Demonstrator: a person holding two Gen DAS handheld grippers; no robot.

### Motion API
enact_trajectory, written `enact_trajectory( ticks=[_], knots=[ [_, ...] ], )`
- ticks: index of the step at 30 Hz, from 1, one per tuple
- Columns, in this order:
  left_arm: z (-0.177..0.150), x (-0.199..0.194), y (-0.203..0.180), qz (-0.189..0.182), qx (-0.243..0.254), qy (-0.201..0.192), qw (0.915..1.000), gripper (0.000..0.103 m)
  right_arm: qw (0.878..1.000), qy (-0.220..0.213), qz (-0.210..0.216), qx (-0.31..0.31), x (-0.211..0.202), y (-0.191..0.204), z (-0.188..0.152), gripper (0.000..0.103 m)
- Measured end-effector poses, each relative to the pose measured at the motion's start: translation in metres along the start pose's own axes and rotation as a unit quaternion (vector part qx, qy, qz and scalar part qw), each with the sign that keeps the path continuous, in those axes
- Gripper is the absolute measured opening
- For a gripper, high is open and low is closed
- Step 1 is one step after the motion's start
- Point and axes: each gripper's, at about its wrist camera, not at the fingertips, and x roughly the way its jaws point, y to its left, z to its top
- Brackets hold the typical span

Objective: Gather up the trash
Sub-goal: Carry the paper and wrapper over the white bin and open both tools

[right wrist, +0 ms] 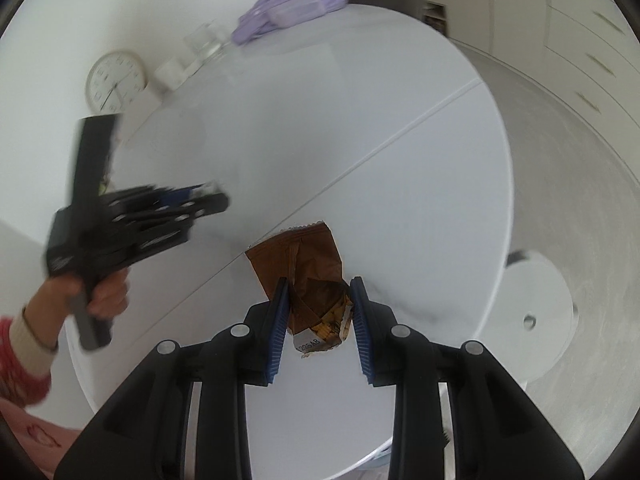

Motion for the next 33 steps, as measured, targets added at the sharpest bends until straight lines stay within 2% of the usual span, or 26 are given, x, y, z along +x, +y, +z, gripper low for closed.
enact_trajectory(
  ticks=[3, 6, 10, 13, 15, 19, 23, 27, 31, 33],
  knots=[
    [-0.008, -0.03, -0.028, 0.002, 0.004, -0.01, 0.9999, 0.029, 0.999, -0.011, -0.013, 0.037, -0.002, -0.016, -0.012, 0.032],
    [-0.025, -0.062, -0.064, -0.004, 0.011, -0.024, 0.9996, 0.029, 0.997, -0.031, -0.012, 0.068, -0.03, -0.029, -0.035, 0.032],
    [-0.052, -0.091, -0.114, -0.041, 0.018, -0.021, 0.9988, 0.029, 0.996, -0.038, -0.024, 0.071, -0.066, -0.041, -0.073, 0.033],
    [-0.077, -0.098, -0.159, -0.068, 0.052, -0.007, 0.9963, 0.029, 0.996, -0.038, -0.037, 0.078, -0.091, -0.06, -0.109, 0.033],
    [-0.098, -0.093, -0.198, -0.081, 0.09, 0.013, 0.9925, 0.029, 0.995, -0.037, -0.049, 0.084, -0.103, -0.07, -0.13, 0.033],
    [-0.128, -0.072, -0.251, -0.109, 0.127, 0.059, 0.9841, 0.029, 0.992, -0.033, -0.066, 0.107, -0.13, -0.101, -0.182, 0.033],
    [-0.164, -0.037, -0.302, -0.108, 0.172, 0.111, 0.973, 0.029, 0.989, -0.024, -0.07, 0.13, -0.147, -0.129, -0.223, 0.033],
    [-0.19, 0.005, -0.325, -0.108, 0.176, 0.152, 0.9666, 0.03, 0.989, -0.012, -0.067, 0.134, -0.154, -0.144, -0.244, 0.033],
    [-0.213, 0.04, -0.338, -0.083, 0.182, 0.175, 0.9641, 0.032, 0.99, -0.001, -0.06, 0.127, -0.155, -0.153, -0.254, 0.033],
    [-0.226, 0.052, -0.339, -0.083, 0.176, 0.192, 0.9619, 0.037, 0.991, 0.003, -0.056, 0.12, -0.155, -0.156, -0.259, 0.033]
  ],
)
